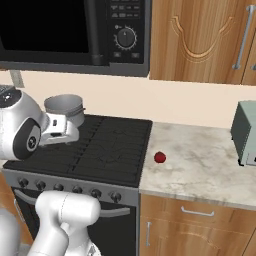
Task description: Turn on the burner for the pot on the stove. Wait thirty seconds for the pot to heat up. Then add the tomato to the pot.
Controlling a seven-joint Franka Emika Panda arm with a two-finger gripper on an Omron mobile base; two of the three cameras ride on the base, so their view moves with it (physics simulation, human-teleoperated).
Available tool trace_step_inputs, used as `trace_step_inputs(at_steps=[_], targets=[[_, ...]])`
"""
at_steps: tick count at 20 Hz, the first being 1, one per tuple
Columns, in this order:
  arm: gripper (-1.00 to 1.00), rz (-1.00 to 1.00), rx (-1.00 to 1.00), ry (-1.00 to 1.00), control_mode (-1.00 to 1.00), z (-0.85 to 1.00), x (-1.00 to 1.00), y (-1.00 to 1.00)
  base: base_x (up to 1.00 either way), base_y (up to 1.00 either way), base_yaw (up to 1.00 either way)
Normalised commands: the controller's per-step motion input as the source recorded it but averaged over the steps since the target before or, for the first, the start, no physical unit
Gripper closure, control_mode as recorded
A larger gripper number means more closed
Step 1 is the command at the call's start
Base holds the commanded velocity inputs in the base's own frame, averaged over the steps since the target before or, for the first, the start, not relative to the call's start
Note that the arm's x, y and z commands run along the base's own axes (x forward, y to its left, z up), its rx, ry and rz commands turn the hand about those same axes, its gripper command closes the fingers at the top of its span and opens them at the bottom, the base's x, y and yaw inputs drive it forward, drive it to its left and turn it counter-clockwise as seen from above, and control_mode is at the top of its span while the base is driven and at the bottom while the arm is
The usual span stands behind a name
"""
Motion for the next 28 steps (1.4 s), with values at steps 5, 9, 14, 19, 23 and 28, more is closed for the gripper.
trace_step_inputs(at_steps=[5, 9, 14, 19, 23, 28], targets=[[-1.0, 0.0, 0.0, 0.0, -1.0, -0.14, -0.23, 0.6, 0.0, 0.0, 0.0], [-1.0, 0.0, 0.01, 0.0, -1.0, -0.26, -0.33, 0.57, 0.0, 0.0, 0.0], [-1.0, 0.0, 0.09, 0.0, -1.0, -0.37, -0.25, 0.48, 0.0, 0.0, 0.0], [-1.0, 0.0, 0.08, 0.0, -1.0, -0.49, -0.26, 0.38, 0.0, 0.0, 0.0], [-1.0, 0.0, 0.11, -0.01, -1.0, -0.48, -0.24, 0.34, 0.0, 0.0, 0.0], [-1.0, 0.0, 0.11, -0.05, -1.0, -0.52, -0.24, 0.33, 0.0, 0.0, 0.0]])
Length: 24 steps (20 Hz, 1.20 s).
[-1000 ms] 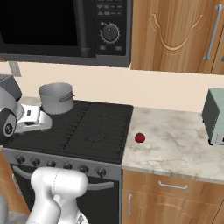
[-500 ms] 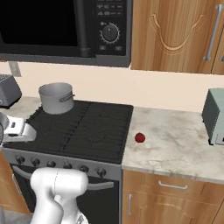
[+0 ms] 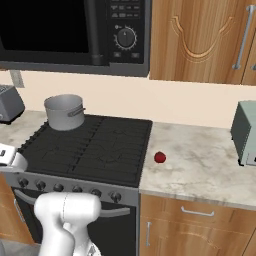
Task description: Turn on the burner for the pot on the stove. Wait thirty seconds for the pot to heat up. Then add the tomato to the pot.
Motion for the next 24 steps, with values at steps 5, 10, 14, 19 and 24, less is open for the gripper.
trace_step_inputs(at_steps=[5, 10, 14, 19, 24], targets=[[-1.0, 0.0, 0.15, -0.08, -1.0, -0.59, -0.18, 0.25, 0.0, 0.0, 0.0], [-1.0, 0.0, 0.08, -0.1, -1.0, -0.55, -0.16, 0.18, 0.0, 0.0, 0.0], [-1.0, 0.0, 0.08, -0.1, -1.0, -0.66, -0.12, 0.1, 0.0, 0.0, 0.0], [-1.0, 0.0, 0.12, -0.14, -1.0, -0.67, -0.06, 0.0, 0.0, 0.0, 0.0], [-1.0, 0.0, 0.13, -0.28, -1.0, -0.51, 0.0, 0.0, 0.0, 0.0, 0.0]])
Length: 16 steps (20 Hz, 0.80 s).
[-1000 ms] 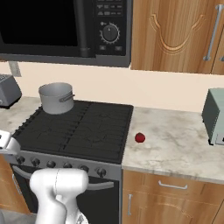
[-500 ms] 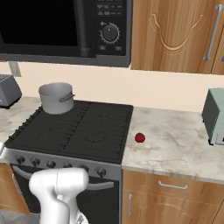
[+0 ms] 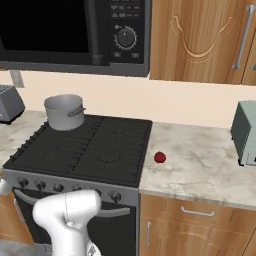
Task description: Turn on the burner for the pot on the stove. Wait thirty seconds for the pot to heat up. Then add the tomato to the pot.
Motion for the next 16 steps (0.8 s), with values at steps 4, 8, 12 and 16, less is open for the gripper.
trace_step_inputs(at_steps=[4, 8, 12, 16], targets=[[-1.0, 0.0, 0.06, -0.4, -1.0, -0.22, -0.01, -0.04, 0.0, 0.0, 0.0], [-1.0, 0.0, 0.0, -0.39, -1.0, -0.19, -0.06, -0.13, 0.0, 0.0, 0.0], [-1.0, 0.0, 0.12, -0.38, -1.0, -0.42, 0.0, -0.13, 0.0, 0.0, 0.0], [-1.0, 0.0, 0.15, -0.38, -1.0, -0.38, -0.01, -0.21, 0.0, 0.0, 0.0]])
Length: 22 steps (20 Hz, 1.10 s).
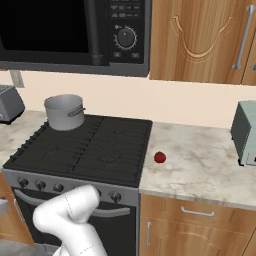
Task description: Turn on the burner for the pot on the stove. Wait thirty seconds for the pot to heat up. Then add the tomato to the pot.
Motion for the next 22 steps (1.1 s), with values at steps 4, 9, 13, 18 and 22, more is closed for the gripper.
trace_step_inputs(at_steps=[4, 9, 13, 18, 22], targets=[[-1.0, 0.0, 0.2, -0.31, -1.0, -0.2, -0.06, -0.21, 0.0, 0.0, 0.0], [-1.0, 0.0, 0.0, -0.25, -1.0, -0.07, -0.06, -0.18, 0.0, 0.0, 0.0], [-1.0, 0.0, 0.0, -0.08, -1.0, -0.08, 0.0, -0.03, 0.0, 0.0, 0.0], [-1.0, 0.0, 0.0, -0.04, -1.0, -0.06, 0.02, -0.13, 0.0, 0.0, 0.0], [-1.0, 0.0, 0.0, -0.06, -1.0, -0.03, 0.07, -0.33, 0.0, 0.0, 0.0]])
